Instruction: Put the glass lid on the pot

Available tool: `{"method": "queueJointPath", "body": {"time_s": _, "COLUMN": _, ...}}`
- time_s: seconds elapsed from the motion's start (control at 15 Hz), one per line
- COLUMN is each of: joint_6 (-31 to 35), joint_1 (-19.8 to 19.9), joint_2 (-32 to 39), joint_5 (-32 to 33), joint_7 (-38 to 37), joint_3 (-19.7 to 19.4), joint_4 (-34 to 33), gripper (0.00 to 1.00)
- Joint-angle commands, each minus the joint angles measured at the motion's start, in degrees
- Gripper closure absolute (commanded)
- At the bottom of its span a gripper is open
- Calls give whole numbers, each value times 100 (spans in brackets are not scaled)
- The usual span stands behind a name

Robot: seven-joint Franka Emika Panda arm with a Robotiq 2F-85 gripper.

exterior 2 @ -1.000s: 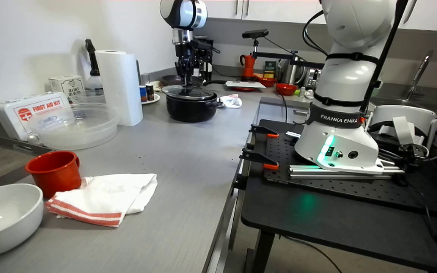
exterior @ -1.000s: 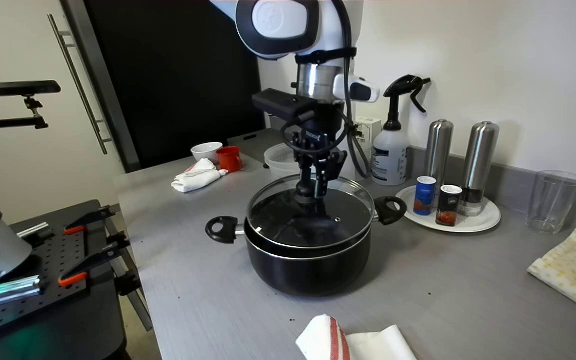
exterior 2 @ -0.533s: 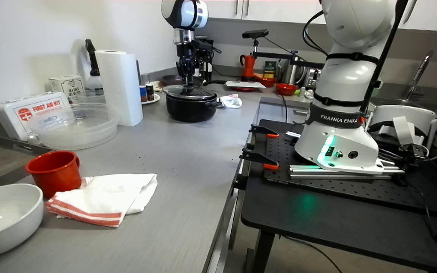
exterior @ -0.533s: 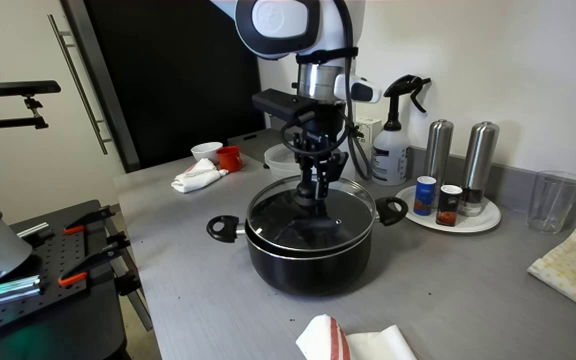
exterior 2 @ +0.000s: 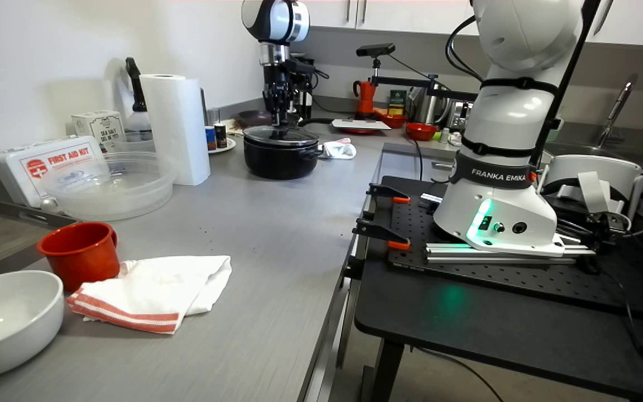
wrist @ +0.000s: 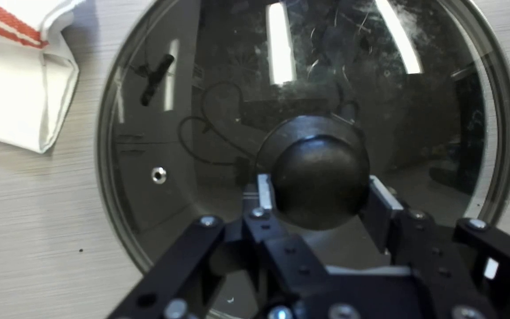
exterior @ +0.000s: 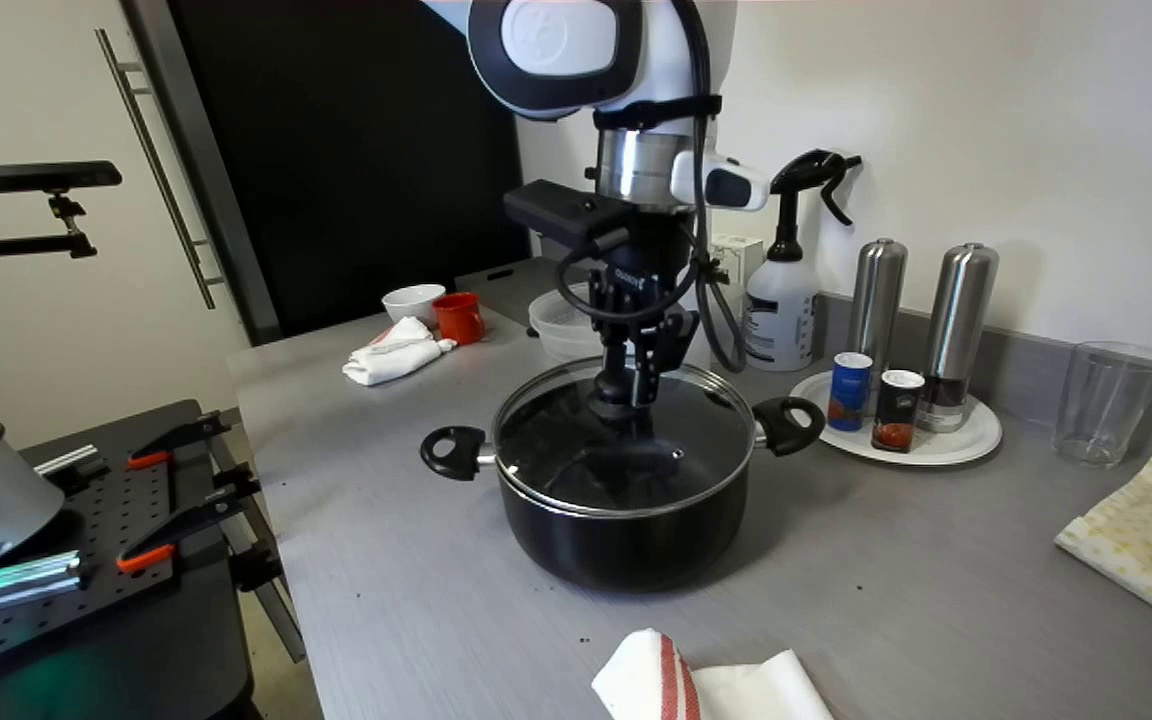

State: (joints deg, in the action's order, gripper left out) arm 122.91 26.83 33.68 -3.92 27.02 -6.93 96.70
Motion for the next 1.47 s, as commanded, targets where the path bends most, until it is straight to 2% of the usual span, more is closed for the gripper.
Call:
{"method": "queueJointPath", "body": {"time_s": 0.0, "joint_6": -128, "joint_1": 6, "joint_2": -73, "joint_5": -45, "joint_7": 99, "joint_3": -13, "joint_4": -52, "gripper": 75}}
{"method": "queueJointPath", "body": {"time_s": 1.27, "joint_6": -175, "joint_1": 38, "joint_2": 4, "joint_5": -53, "joint_7": 72, "joint_3": -41, "joint_4": -115, "gripper": 75}}
{"method": "queueJointPath", "body": {"time_s": 1.33, "joint_6": -182, "joint_1": 38, "joint_2": 3, "joint_5": -53, "joint_7": 64, "joint_3": -44, "joint_4": -115, "gripper": 25}}
{"method": "queueJointPath", "body": {"time_s": 1.4, "joint_6": -182, "joint_1": 38, "joint_2": 3, "joint_5": -52, "joint_7": 62, "joint_3": -45, "joint_4": -114, "gripper": 23}}
